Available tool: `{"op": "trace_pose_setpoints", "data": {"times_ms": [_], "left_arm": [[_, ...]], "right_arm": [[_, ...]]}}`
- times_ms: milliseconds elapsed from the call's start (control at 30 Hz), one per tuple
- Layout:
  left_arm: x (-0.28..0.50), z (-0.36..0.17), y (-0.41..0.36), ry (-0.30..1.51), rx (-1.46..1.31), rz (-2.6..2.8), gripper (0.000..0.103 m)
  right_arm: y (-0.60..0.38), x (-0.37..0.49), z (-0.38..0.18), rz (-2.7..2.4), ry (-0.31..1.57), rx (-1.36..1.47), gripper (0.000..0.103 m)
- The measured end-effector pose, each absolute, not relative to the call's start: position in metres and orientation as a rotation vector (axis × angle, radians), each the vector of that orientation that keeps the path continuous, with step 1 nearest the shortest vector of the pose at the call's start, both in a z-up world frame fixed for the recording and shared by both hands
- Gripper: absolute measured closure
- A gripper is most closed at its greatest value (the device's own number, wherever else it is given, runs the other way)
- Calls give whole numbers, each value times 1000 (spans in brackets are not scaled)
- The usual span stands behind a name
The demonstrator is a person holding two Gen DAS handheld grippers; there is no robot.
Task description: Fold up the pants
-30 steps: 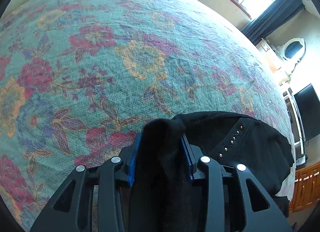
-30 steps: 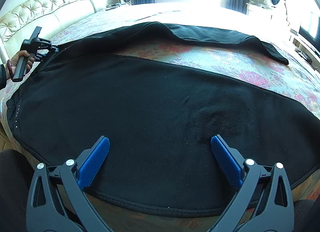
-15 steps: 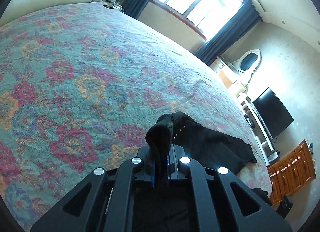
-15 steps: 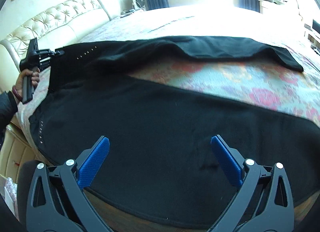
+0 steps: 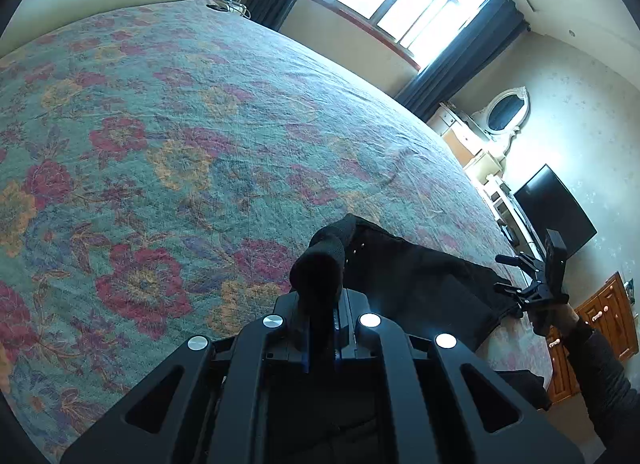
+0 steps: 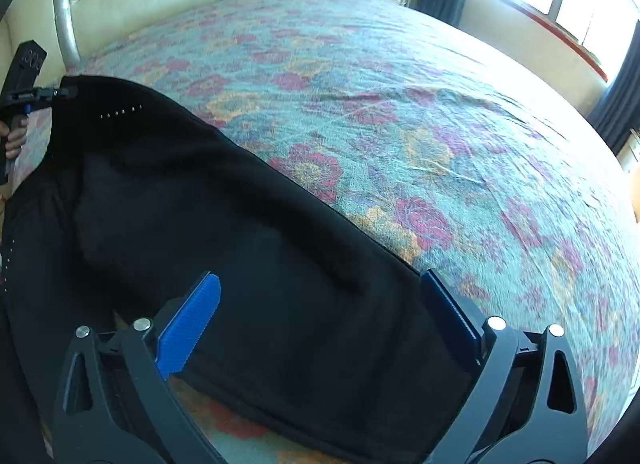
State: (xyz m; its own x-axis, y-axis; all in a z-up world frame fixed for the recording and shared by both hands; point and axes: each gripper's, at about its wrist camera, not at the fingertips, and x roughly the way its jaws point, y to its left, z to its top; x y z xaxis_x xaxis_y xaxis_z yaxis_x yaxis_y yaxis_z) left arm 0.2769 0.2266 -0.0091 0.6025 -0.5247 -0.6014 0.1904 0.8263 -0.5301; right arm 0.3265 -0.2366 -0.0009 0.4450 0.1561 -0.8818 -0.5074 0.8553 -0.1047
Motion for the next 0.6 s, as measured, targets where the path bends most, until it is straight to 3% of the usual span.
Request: {"op": "trace_pose_setpoints", "data": {"times_ms": [67,167,267,300,333,367,400,467,600], "left_arm": [[279,-10,227,828,-444,-428,96],[280,-13,228,829,-447,-425,96],[281,-13,229,834,-442,-424,96],[281,-13,229,835,-438,-424,96],[281,-12,229,835,-435,-420,96],[281,-13,230,835,-439,-415,96],[282,-13,231,834,-445,-413,96],[282,-14,234,832,-455,-398,96],[275,-10,242,809,-516,-390,96]], "right_arm": [[-232,347,-22,446,1109,-447,35],[-235,366,-46,460,1183,-479,35],[-242,380,-57,459,1188,-495,23],[-245,385,-64,449,1223,-502,27],[-250,387,-68,459,1257,-451,31],[-253,388,-68,469,1264,-401,46],[-253,386,-64,474,1251,-396,69],[-249,377,-56,461,1227,-430,90],[-239,339,-20,405,1058,-521,93]]}}
